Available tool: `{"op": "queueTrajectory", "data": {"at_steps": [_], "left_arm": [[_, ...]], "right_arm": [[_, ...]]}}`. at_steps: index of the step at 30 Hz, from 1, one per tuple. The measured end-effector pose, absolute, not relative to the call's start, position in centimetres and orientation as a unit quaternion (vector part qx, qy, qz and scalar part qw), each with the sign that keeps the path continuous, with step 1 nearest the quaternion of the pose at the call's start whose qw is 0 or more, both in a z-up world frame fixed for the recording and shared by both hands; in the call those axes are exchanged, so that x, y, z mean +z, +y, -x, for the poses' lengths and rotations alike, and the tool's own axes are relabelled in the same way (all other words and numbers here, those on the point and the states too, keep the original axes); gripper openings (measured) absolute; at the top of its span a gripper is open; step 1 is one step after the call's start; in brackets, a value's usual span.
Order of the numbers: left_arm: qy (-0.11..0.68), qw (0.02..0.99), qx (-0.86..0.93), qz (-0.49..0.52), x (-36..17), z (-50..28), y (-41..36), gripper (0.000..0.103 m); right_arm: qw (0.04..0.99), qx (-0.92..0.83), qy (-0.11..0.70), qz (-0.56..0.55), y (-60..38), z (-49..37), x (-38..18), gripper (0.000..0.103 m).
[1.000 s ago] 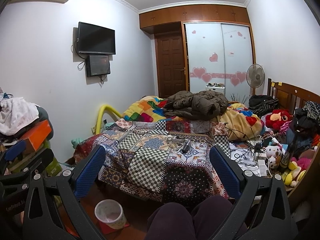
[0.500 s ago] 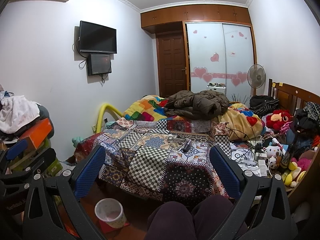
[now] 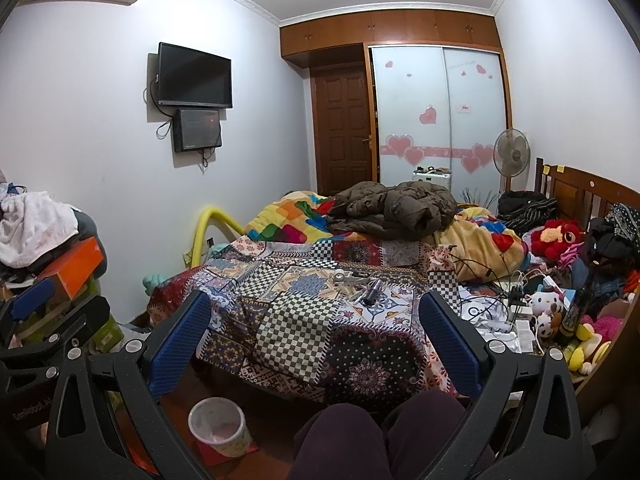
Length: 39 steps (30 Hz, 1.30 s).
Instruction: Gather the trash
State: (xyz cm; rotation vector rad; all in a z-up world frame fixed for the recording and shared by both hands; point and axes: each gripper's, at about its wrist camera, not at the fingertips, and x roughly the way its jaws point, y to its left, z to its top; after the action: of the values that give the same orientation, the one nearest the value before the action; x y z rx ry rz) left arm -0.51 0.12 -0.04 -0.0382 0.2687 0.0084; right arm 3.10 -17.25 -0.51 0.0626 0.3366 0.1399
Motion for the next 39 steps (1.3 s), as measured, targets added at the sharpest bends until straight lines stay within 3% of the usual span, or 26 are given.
{"op": "queueTrajectory", "data": {"at_steps": [18, 33, 39], "left_arm": [[0.144, 0.989, -0.006, 0.012, 1.1, -6.8, -2.8, 0.103], [0.180, 0.981, -0.055, 0.039, 0.0, -22.2, -7.8, 0.103], [0.205, 0.978, -0.038, 0.002, -2.4, -29.1, -10.0, 0.103]], "right_arm": [[0.983, 0.043, 0.175, -0.041, -20.9, -8.2, -0.5, 0.103], [0.978, 0.013, 0.205, -0.030, -26.0, -19.2, -1.3, 0.103], [0.972, 0.011, 0.234, -0.017, -28.5, -25.2, -3.7, 0.103]]}}
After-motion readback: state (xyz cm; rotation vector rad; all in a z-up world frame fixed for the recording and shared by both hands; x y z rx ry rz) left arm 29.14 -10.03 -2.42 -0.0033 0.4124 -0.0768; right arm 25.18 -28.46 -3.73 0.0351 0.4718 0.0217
